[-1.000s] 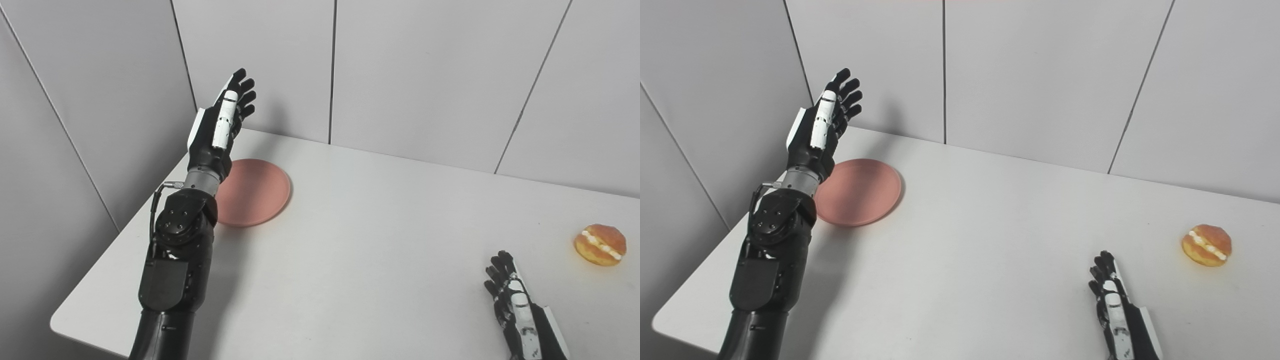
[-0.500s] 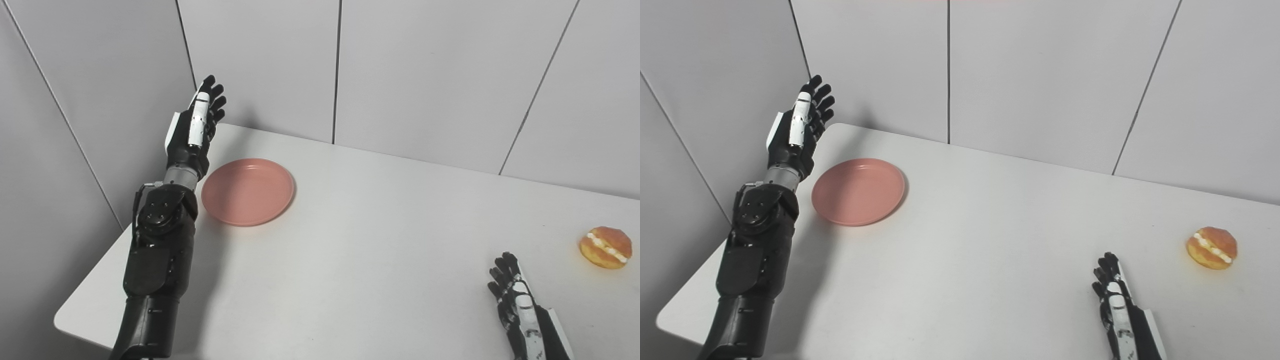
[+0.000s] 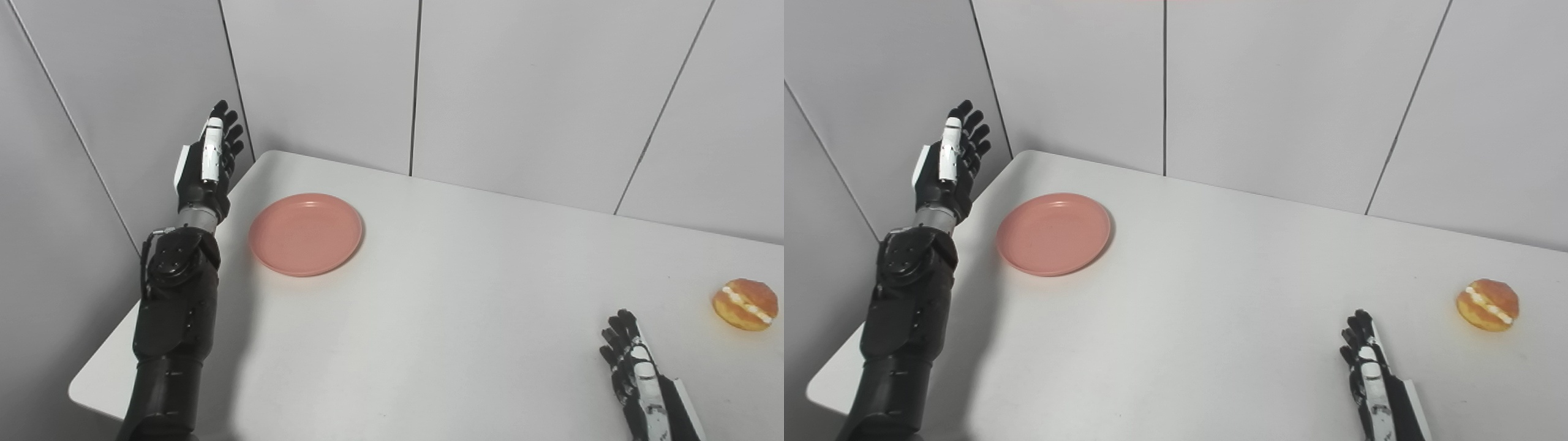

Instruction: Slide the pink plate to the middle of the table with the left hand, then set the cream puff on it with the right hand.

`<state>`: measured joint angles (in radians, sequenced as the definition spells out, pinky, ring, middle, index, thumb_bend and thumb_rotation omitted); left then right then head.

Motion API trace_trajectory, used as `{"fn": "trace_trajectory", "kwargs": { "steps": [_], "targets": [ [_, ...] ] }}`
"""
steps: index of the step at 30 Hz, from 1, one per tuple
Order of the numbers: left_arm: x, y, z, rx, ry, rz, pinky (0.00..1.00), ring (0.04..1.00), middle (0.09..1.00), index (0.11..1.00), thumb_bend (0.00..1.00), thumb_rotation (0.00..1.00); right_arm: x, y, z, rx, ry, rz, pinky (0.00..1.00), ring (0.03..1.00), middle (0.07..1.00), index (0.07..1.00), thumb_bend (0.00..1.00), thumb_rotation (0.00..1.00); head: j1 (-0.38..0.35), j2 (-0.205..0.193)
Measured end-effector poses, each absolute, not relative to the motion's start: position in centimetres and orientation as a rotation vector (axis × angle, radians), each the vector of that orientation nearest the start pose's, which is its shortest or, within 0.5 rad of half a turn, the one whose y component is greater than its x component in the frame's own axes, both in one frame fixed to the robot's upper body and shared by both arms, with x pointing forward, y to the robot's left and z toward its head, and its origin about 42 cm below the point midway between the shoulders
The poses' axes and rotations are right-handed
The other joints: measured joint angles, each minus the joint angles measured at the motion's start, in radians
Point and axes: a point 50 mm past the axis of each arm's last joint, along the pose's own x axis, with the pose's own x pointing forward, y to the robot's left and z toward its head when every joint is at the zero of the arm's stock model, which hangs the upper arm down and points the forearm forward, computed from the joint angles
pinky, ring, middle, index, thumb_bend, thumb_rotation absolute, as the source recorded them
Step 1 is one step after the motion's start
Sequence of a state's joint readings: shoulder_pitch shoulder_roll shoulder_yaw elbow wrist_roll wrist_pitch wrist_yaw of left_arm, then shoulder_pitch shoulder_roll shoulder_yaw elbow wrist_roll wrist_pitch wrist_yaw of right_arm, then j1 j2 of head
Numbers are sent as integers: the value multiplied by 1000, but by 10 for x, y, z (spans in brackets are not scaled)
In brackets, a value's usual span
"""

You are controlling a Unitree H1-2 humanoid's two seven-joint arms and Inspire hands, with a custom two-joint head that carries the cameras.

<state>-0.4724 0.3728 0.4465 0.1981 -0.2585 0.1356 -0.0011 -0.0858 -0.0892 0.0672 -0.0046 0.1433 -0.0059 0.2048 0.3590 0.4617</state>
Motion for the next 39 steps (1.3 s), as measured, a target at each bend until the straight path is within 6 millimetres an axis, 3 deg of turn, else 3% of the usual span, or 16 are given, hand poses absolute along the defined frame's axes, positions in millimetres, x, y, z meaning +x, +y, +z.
{"fn": "trace_trajectory", "kwargs": {
  "steps": [31,39],
  "targets": [
    [404,446,178,-216,-44,421,991,960,965,967,371,1000,309,-205,122,44,-88,297,1000,1000,1000,1000,311,1000,0,15],
    [407,449,163,-251,-36,432,973,957,944,919,363,1000,308,-206,121,38,-87,296,1000,1000,1000,1000,315,1000,3,18]
  ]
}}
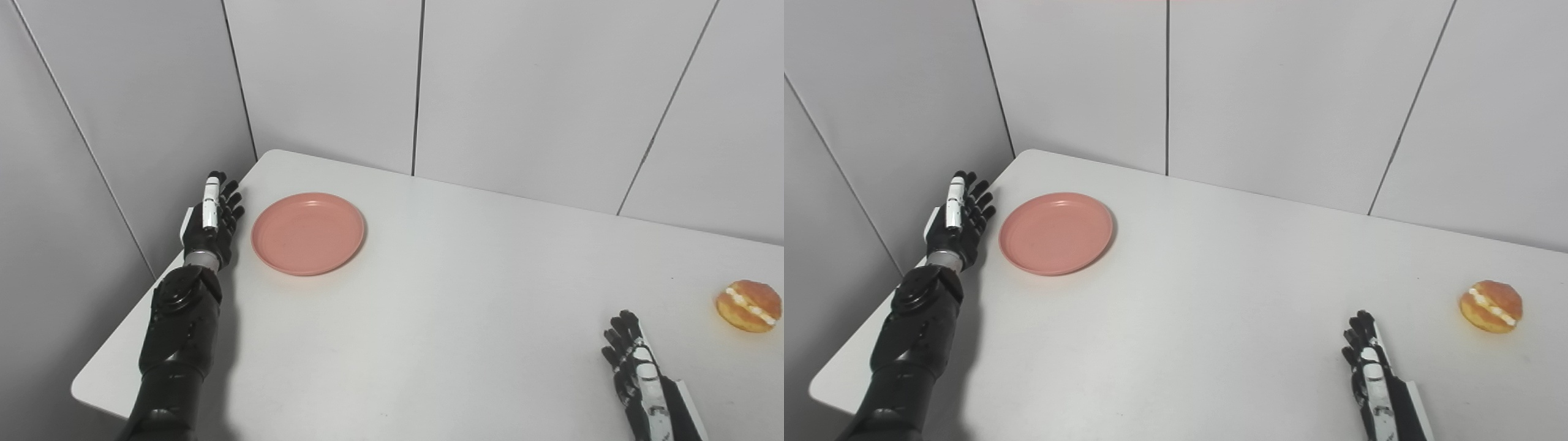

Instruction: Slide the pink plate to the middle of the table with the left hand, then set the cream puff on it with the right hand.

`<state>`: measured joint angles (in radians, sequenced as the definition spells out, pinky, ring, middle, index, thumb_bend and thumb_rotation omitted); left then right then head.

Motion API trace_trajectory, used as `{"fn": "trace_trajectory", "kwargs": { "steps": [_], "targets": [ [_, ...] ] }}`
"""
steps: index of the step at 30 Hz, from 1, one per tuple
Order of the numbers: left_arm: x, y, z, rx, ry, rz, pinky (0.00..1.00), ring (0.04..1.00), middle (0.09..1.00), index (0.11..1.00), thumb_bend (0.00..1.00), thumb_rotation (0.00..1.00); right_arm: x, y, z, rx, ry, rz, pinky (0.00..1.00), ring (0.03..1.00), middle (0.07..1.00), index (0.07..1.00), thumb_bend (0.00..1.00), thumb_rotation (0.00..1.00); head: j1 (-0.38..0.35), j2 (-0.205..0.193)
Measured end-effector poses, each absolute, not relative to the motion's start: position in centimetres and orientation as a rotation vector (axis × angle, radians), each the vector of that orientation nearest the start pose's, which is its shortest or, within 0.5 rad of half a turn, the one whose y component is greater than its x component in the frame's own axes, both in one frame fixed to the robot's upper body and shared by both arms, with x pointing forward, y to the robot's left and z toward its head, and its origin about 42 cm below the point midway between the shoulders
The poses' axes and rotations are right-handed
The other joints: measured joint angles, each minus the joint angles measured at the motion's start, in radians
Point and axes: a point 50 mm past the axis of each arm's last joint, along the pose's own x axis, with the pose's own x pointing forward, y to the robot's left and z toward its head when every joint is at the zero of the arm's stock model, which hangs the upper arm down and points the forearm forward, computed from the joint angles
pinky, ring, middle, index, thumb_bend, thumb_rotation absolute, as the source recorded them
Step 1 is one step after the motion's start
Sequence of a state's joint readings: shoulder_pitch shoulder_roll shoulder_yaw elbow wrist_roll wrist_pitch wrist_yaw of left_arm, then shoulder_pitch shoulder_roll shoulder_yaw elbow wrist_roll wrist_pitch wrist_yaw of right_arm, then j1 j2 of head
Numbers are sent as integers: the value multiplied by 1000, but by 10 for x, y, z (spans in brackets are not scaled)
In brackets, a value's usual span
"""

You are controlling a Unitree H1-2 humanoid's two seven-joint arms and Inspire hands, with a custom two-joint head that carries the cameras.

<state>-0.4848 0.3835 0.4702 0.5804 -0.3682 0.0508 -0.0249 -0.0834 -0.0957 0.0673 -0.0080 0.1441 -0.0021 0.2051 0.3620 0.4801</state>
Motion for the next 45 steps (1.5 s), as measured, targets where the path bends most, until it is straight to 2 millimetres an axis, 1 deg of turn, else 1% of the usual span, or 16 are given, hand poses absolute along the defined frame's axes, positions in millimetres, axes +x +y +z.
{"fn": "trace_trajectory", "kwargs": {
  "steps": [2,7,11,14,16,21,23,29,32,38,40,42,45],
  "targets": [
    [408,449,161,-256,-40,428,950,955,952,923,351,1000,308,-207,121,38,-86,295,1000,1000,1000,1000,312,1000,0,0],
    [414,447,154,-275,-37,407,974,951,956,943,332,1000,308,-207,121,39,-86,295,1000,1000,1000,1000,325,1000,-3,5],
    [417,445,152,-272,-37,399,970,949,954,939,377,1000,308,-207,121,38,-79,294,1000,1000,1000,1000,337,1000,-6,9],
    [421,442,151,-270,-31,392,970,938,934,914,399,1000,307,-207,121,37,-79,292,1000,1000,1000,1000,332,1000,-11,11],
    [426,440,152,-270,-28,385,969,934,930,911,400,1000,307,-208,121,36,-78,292,1000,1000,1000,1000,334,1000,-12,14],
    [430,433,150,-257,-33,349,941,922,927,927,403,1000,307,-207,121,31,-78,289,1000,1000,1000,1000,339,1000,-20,17],
    [431,426,149,-261,-36,334,935,920,923,925,395,1000,307,-207,121,32,-78,289,1000,1000,1000,1000,335,1000,-24,20],
    [434,396,150,-266,-24,257,934,924,931,927,386,1000,307,-206,121,33,-79,293,1000,1000,1000,1000,334,1000,-34,25],
    [435,387,151,-276,-13,234,936,927,937,933,377,1000,308,-205,121,37,-80,294,1000,1000,1000,1000,337,1000,-35,26],
    [432,373,150,-274,-2,192,972,946,951,948,372,1000,308,-205,121,36,-79,290,1000,1000,1000,1000,345,1000,-46,35],
    [432,371,149,-270,1,185,972,947,953,948,381,1000,308,-205,121,34,-79,289,1000,1000,1000,1000,343,1000,-52,40],
    [433,370,150,-268,3,182,954,927,934,929,382,1000,307,-205,121,32,-79,289,1000,1000,1000,1000,343,1000,-60,44],
    [433,365,150,-275,4,182,950,920,927,924,375,1000,307,-205,121,29,-79,289,1000,1000,1000,1000,370,1000,-69,49]
  ]
}}
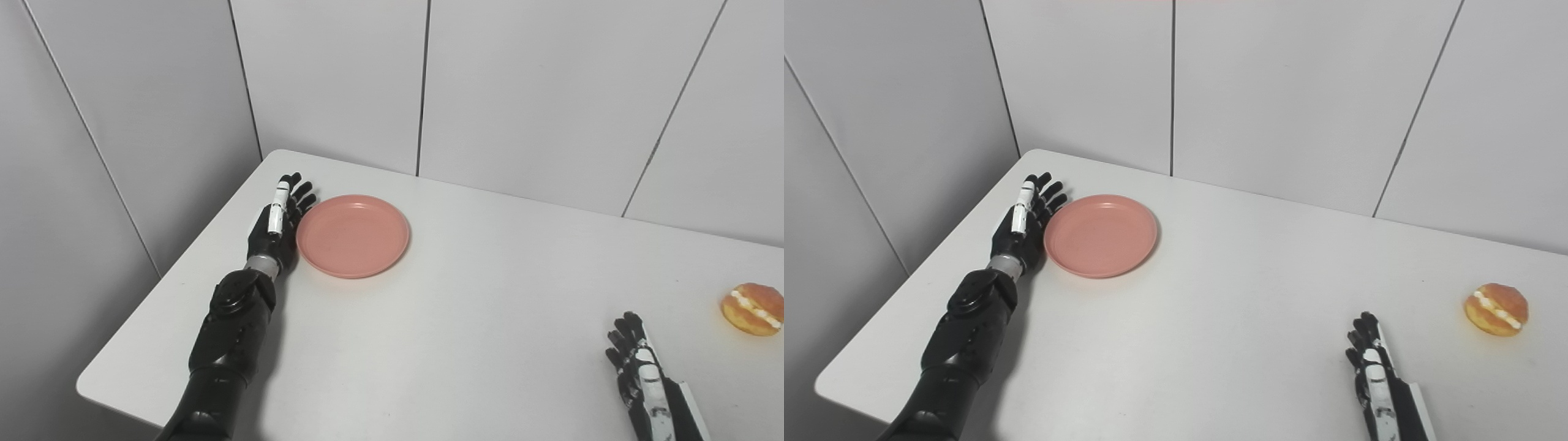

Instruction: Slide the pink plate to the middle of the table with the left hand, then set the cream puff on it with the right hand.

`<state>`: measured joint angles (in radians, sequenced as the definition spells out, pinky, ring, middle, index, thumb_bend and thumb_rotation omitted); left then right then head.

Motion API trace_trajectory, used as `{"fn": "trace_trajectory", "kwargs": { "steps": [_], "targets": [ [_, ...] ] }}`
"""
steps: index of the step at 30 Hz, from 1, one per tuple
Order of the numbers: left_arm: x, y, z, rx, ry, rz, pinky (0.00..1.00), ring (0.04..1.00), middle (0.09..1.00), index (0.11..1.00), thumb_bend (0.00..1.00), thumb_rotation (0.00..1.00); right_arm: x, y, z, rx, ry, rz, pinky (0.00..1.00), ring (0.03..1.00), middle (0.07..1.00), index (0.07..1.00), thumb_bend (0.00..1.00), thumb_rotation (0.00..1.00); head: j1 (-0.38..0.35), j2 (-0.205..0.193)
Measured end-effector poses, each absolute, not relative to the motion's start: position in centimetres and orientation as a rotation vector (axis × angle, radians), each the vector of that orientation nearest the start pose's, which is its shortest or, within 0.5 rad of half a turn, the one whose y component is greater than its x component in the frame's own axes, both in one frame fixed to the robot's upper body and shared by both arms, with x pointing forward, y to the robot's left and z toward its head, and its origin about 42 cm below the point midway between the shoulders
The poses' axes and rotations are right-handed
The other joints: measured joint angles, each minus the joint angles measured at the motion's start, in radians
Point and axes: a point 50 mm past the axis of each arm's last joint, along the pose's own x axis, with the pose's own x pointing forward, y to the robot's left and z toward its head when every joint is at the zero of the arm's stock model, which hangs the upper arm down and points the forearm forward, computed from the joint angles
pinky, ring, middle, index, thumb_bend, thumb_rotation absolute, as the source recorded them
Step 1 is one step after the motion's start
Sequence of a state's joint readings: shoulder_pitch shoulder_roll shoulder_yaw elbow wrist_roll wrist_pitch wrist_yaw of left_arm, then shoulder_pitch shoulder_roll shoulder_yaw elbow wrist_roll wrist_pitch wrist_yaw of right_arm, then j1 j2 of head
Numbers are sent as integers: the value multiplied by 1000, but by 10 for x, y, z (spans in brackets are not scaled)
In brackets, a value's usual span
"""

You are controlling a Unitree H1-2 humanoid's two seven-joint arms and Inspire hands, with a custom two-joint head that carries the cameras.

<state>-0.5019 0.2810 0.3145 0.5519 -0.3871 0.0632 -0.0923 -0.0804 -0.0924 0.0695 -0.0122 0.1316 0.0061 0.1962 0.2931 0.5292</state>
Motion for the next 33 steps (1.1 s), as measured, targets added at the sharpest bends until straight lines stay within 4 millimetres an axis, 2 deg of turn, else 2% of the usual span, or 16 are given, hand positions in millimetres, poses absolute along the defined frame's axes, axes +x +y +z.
{"fn": "trace_trajectory", "kwargs": {
  "steps": [3,10,23,29,33],
  "targets": [
    [435,353,148,-281,6,156,957,925,930,929,376,1000,307,-205,121,29,-79,285,1000,1000,1000,1000,395,1000,-6,3],
    [439,329,146,-263,17,83,950,926,929,928,387,1000,308,-202,121,26,-79,282,1000,1000,1000,1000,388,1000,-29,17],
    [447,294,143,-249,31,-22,917,914,920,916,404,1000,307,-199,121,16,-81,270,1000,1000,1000,1000,386,1000,-78,43],
    [447,269,143,-258,27,-79,888,891,899,897,429,1000,308,-196,122,13,-82,257,1000,1000,1000,1000,395,1000,-104,61],
    [441,258,144,-252,31,-112,894,892,900,900,426,1000,307,-194,123,13,-76,252,1000,1000,1000,1000,400,1000,-133,75]
  ]
}}
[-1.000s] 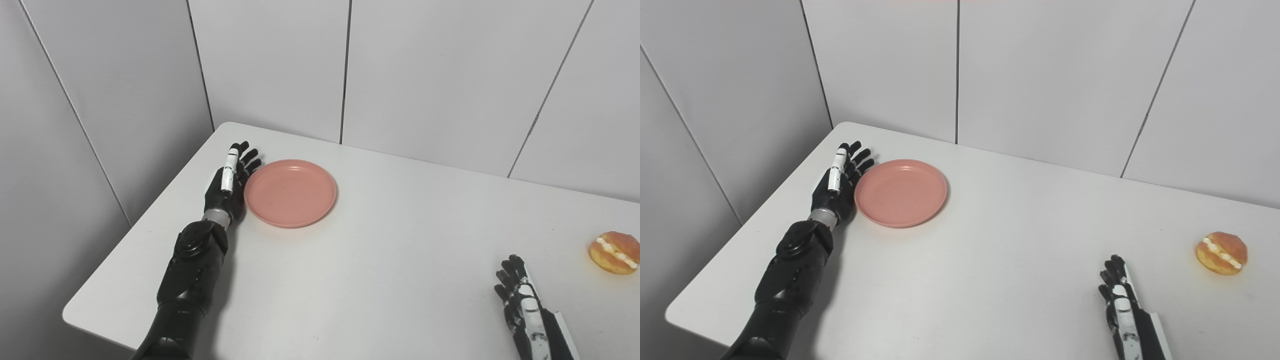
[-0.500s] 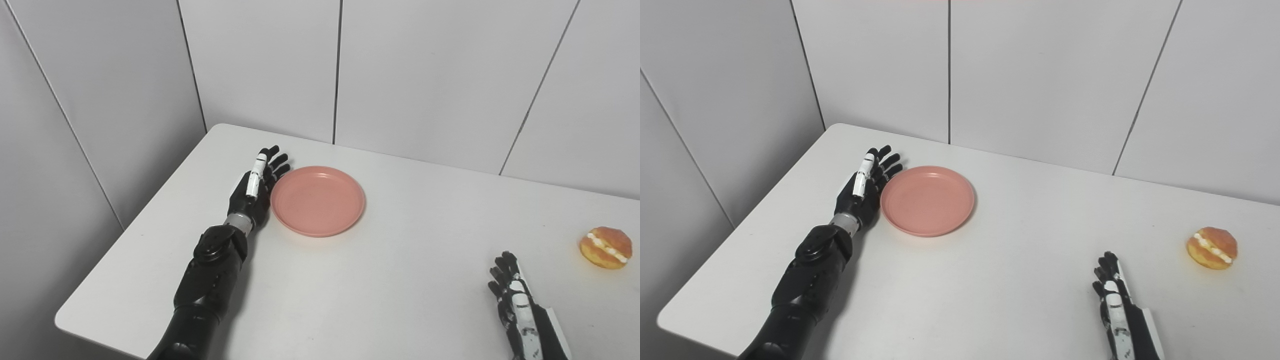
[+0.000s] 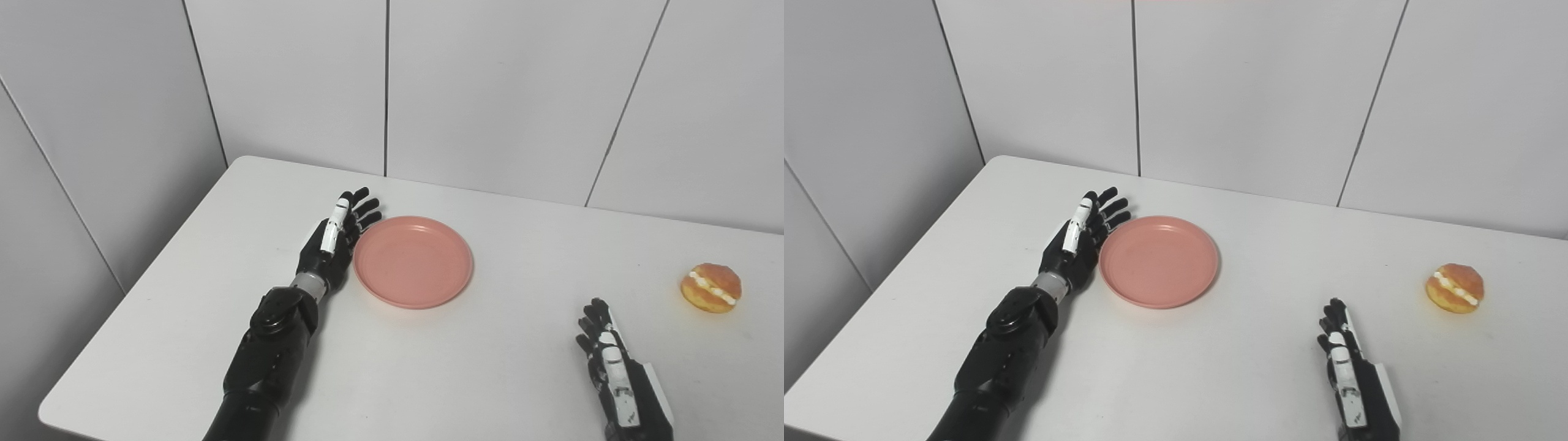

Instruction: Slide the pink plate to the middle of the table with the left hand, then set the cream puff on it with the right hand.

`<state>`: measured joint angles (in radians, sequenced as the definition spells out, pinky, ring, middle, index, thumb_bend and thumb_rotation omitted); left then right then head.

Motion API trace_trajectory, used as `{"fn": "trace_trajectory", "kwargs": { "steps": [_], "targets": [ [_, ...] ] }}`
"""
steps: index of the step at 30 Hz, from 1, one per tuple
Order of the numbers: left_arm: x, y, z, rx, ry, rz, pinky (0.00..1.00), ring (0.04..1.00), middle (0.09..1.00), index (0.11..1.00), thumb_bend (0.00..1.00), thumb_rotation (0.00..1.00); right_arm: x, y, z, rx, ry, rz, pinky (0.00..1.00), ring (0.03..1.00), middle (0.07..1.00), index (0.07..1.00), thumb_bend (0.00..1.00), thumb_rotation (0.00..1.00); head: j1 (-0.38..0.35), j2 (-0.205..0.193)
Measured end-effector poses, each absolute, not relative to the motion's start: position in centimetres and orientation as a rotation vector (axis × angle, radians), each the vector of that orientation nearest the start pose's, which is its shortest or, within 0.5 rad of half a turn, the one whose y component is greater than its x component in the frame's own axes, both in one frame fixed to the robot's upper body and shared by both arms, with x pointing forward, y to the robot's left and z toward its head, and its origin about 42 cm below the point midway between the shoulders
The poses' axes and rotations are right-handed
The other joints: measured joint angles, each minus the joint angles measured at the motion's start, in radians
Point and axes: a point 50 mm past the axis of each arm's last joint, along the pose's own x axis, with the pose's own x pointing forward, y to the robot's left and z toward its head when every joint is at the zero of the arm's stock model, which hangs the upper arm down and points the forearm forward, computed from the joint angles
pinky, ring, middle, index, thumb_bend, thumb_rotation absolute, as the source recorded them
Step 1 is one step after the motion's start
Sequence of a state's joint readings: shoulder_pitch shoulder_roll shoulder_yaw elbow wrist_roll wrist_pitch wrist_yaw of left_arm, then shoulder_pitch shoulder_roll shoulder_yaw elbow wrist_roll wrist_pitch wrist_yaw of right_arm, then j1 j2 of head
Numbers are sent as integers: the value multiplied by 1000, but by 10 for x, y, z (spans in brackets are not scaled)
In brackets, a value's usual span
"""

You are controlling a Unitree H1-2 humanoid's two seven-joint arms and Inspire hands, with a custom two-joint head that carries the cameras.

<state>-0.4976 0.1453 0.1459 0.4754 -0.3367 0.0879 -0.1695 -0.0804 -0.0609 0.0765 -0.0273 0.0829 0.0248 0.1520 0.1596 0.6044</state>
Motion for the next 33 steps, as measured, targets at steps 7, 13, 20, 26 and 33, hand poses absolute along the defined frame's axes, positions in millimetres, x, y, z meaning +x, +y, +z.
{"fn": "trace_trajectory", "kwargs": {
  "steps": [7,13,20,26,33],
  "targets": [
    [430,240,143,-270,44,-157,888,896,902,903,422,1000,307,-191,126,13,-75,242,1000,1000,1000,1000,392,1000,-32,17],
    [417,223,142,-260,51,-198,892,898,906,908,426,1000,307,-190,128,21,-63,229,1000,1000,1000,1000,410,1000,-68,37],
    [401,201,142,-284,68,-246,903,901,911,907,413,1000,307,-188,132,45,-66,213,1000,1000,1000,1000,426,1000,-100,51],
    [388,193,142,-281,85,-284,910,905,910,907,414,1000,308,-187,133,57,-62,201,1000,1000,1000,1000,407,1000,-127,61],
    [373,177,142,-293,101,-333,904,904,911,910,430,1000,308,-183,133,70,-60,190,1000,1000,1000,1000,415,1000,-170,77]
  ]
}}
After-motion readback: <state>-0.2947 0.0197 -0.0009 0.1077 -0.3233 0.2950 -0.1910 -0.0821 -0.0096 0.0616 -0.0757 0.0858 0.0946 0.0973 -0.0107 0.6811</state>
